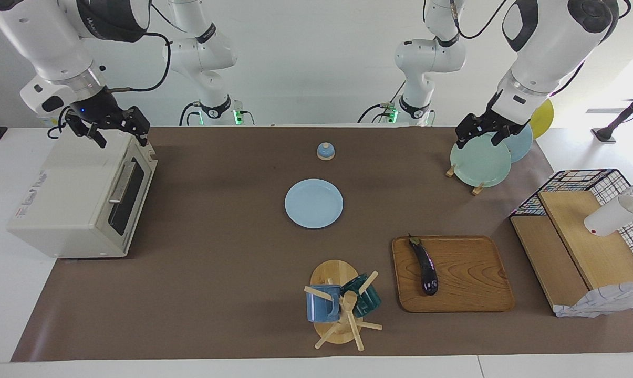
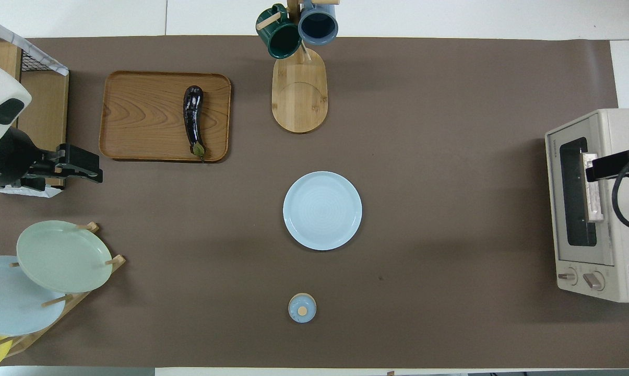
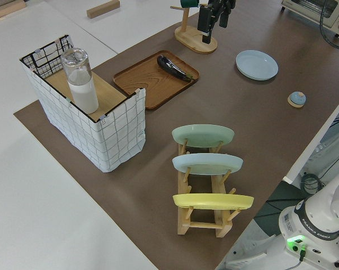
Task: Put eggplant into oven
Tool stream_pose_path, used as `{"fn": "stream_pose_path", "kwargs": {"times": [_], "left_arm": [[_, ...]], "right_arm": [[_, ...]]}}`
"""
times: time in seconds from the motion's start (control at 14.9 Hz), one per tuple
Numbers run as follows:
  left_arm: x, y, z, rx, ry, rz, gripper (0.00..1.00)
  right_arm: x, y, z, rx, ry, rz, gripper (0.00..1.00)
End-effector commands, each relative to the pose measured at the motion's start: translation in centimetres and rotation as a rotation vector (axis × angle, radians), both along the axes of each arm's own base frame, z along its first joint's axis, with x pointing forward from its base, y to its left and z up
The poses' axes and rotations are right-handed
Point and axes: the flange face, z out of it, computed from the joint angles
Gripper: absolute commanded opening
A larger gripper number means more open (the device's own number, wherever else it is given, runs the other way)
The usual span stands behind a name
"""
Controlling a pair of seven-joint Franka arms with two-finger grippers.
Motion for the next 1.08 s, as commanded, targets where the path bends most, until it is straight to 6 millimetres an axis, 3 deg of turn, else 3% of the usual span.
{"fn": "stream_pose_path", "kwargs": {"times": [0.0, 0.81, 0.94, 1.01], "left_arm": [[-0.3, 0.4, 0.4, 0.016, -0.001, 0.002, 1.00], [-0.3, 0.4, 0.4, 0.016, -0.001, 0.002, 1.00], [-0.3, 0.4, 0.4, 0.016, -0.001, 0.002, 1.00], [-0.3, 0.4, 0.4, 0.016, -0.001, 0.002, 1.00]], "right_arm": [[0.0, 0.1, 0.2, 0.000, -0.011, 0.011, 1.00], [-0.3, 0.3, -0.3, 0.006, -0.013, 0.022, 0.99], [-0.5, 2.3, -1.2, 0.010, -0.024, 0.063, 0.27], [-0.8, 2.3, -2.0, 0.013, -0.016, 0.065, 0.03]]}}
